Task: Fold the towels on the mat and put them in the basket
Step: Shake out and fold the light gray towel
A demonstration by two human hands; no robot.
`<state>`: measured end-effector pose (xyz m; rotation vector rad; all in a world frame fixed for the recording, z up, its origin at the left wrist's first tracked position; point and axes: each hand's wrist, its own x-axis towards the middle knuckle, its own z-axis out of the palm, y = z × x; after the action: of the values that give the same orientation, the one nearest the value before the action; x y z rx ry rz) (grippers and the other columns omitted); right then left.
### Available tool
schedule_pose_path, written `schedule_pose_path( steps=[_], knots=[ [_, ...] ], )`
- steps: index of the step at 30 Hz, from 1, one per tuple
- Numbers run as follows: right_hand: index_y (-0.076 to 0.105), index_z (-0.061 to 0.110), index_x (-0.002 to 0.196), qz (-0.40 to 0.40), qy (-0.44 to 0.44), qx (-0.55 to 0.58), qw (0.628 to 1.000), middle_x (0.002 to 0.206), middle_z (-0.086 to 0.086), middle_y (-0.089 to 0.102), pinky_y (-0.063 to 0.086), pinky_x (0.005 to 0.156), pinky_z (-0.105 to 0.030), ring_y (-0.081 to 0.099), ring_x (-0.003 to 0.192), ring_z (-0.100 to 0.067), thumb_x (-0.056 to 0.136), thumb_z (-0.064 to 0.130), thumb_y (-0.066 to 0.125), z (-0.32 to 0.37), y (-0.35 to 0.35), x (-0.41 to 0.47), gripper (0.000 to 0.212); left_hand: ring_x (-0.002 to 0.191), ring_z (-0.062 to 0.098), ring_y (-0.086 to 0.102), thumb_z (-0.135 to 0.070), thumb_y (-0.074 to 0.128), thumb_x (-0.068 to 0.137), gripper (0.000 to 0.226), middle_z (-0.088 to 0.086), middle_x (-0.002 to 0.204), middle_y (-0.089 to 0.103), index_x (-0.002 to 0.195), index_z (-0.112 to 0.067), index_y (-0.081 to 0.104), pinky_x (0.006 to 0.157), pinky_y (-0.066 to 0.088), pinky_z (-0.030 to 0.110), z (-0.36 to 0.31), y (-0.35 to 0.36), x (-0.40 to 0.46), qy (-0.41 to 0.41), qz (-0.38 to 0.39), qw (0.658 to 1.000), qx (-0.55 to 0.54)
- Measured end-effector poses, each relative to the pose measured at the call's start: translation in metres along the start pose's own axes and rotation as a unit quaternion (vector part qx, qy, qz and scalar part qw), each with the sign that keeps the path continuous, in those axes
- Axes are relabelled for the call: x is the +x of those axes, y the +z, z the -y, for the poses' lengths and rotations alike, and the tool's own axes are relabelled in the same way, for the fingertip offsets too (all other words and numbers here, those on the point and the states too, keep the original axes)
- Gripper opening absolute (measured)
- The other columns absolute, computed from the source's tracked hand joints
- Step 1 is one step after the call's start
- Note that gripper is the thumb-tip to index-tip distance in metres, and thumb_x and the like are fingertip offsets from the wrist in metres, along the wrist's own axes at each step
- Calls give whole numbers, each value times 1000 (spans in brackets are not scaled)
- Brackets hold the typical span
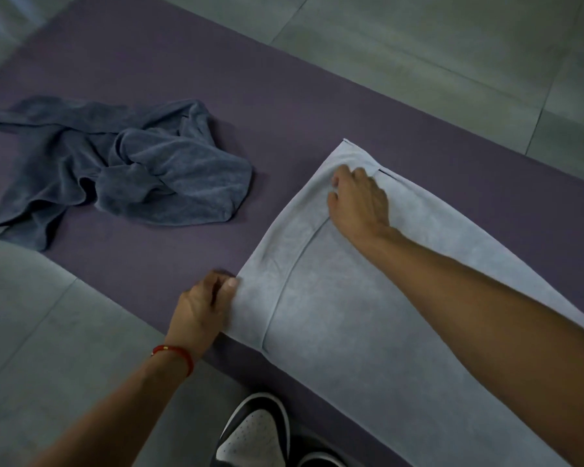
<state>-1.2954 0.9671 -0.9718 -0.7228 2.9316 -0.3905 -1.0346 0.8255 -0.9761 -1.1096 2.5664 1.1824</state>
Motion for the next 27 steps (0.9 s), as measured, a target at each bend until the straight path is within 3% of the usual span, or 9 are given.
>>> schedule_pose_path(
  steps=[2,5,7,10,15,17,21,23,27],
  knots=[
    [53,13,123,20,-21,-8,1000,115,-12,54,47,81,-42,60,95,-32,94,9,54,3,6,-15,29,69,11,56,-30,54,99,15,-6,74,62,88,-21,61,63,37,23,0,0,0,-3,0,1000,27],
    [57,14,115,32,-173,-43,984,112,-9,51,44,74,-39,56,88,-27,82,0,62,-1,13,-33,37,69,6,57,-24,61,95,8,-6,78,65,91,-20,66,61,39,13,1,0,1,1,2,999,40],
    [59,16,106,40,-275,-99,956,101,-5,53,34,64,-33,53,78,-23,66,-3,73,-10,20,-41,46,70,0,56,-23,63,93,6,-7,79,67,91,-19,68,62,36,4,1,0,1,2,-4,999,39],
    [57,14,88,48,-323,-143,934,84,-3,53,25,52,-29,38,61,-17,53,-13,77,-18,22,-39,48,71,-1,56,-23,63,94,8,-7,81,67,91,-19,69,62,36,3,3,0,1,-1,-16,999,39],
    [55,12,80,3,-380,-114,918,76,-5,54,32,45,-30,49,56,-22,74,-3,72,-32,8,-40,23,72,8,58,-23,60,96,11,-2,86,69,94,-16,68,67,41,17,6,4,0,0,-32,999,38],
    [62,10,84,-4,-395,-107,913,79,-6,59,40,49,-32,54,61,-24,77,1,72,-46,10,-46,15,72,8,57,-23,61,96,10,-2,87,68,95,-15,68,66,41,15,5,5,-2,10,-39,999,33],
    [70,10,88,18,-357,-77,931,88,-4,64,42,57,-32,59,68,-23,85,14,64,-55,10,-50,8,74,-2,57,-24,64,94,6,-6,85,67,94,-19,67,64,38,4,5,7,-10,36,-42,998,20],
    [70,10,98,8,-283,-47,958,96,-4,63,48,62,-35,61,77,-24,92,19,56,-50,5,-44,17,75,-2,57,-26,64,94,6,-7,85,66,94,-21,66,62,39,4,6,7,-10,44,-30,998,24],
    [61,12,124,-16,-93,-6,996,128,-6,57,47,93,-43,56,112,-28,99,22,52,-44,-3,-6,29,76,1,60,-36,62,94,15,-7,84,67,94,-21,66,62,39,5,2,2,-8,18,-20,1000,7]
  ],
)
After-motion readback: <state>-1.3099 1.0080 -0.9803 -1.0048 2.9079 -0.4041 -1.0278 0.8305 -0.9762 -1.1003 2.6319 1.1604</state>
